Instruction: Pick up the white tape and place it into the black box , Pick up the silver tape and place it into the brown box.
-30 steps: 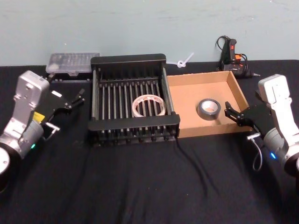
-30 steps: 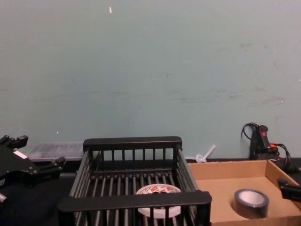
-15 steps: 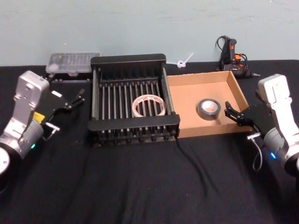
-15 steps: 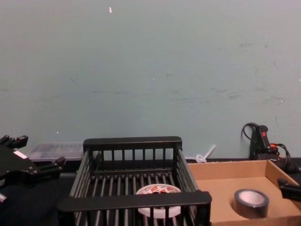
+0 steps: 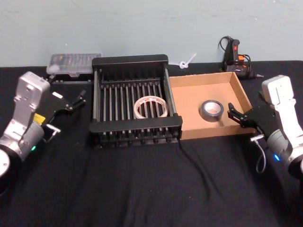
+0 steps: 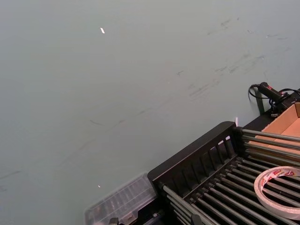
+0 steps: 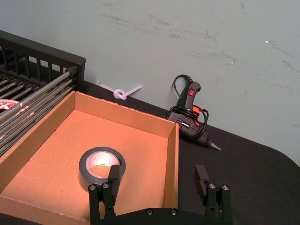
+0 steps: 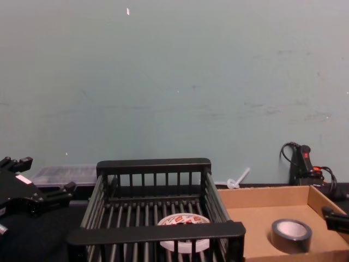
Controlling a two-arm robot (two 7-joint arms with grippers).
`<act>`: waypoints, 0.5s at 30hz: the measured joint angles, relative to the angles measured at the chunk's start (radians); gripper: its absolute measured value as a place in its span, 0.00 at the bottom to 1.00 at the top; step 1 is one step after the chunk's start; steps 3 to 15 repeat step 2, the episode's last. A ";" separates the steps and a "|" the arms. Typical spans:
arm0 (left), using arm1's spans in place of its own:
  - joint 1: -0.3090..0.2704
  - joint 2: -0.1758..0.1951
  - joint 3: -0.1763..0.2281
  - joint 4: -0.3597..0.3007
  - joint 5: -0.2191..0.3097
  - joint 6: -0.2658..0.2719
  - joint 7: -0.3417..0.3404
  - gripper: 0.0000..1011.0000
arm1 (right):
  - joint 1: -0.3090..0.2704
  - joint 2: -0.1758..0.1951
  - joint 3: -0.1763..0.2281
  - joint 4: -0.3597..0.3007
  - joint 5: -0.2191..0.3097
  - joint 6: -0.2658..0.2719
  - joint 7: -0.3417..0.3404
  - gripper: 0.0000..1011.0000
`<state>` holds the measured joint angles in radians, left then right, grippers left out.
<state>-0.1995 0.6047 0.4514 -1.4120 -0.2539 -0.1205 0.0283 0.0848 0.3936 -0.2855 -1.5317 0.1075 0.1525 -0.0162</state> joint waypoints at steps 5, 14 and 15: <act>0.000 0.000 0.000 0.000 0.000 0.000 0.000 0.99 | 0.000 0.000 0.000 0.000 0.000 0.000 0.000 0.99; 0.000 0.000 0.000 0.000 0.000 0.000 0.000 0.99 | 0.000 0.000 0.000 0.000 0.000 0.000 0.000 0.99; 0.000 0.000 0.000 0.000 0.000 0.000 0.000 0.99 | 0.000 0.000 0.000 0.000 0.000 0.000 0.000 0.99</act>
